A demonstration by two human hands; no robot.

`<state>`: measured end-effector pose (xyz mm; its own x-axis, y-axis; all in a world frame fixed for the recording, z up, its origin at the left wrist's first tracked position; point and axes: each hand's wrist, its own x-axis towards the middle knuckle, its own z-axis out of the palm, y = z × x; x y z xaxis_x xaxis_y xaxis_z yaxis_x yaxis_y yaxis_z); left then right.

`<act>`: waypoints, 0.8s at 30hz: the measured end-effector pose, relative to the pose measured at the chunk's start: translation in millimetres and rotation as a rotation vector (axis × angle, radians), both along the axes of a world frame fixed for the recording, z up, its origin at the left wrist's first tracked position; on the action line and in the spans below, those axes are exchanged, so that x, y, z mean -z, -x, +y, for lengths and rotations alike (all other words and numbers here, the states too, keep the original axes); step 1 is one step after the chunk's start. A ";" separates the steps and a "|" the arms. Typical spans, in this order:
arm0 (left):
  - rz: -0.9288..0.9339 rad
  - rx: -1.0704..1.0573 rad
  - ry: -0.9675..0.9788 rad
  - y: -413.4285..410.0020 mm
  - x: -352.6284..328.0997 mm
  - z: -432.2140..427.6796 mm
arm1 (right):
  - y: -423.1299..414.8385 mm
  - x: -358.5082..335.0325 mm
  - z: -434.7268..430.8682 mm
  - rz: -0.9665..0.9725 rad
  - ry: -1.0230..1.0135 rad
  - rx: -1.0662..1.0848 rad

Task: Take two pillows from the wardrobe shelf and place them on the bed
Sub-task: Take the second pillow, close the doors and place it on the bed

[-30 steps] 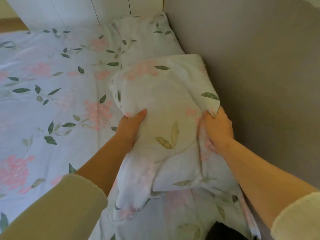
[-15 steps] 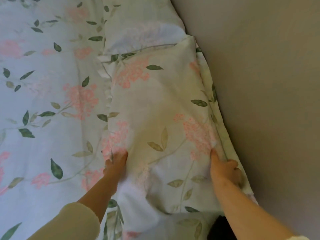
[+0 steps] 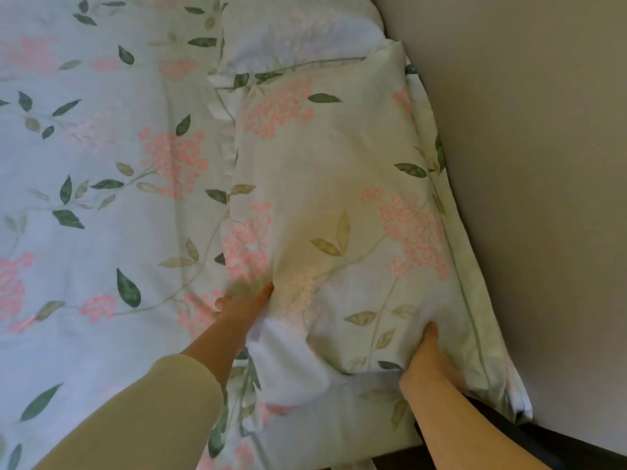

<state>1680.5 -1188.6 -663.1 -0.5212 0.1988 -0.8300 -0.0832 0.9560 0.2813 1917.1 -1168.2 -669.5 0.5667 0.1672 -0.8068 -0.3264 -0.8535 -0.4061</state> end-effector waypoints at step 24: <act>-0.324 0.105 -0.374 28.6 -61.9 -60.0 | -45.6 -50.6 -25.4 0.210 -0.284 0.114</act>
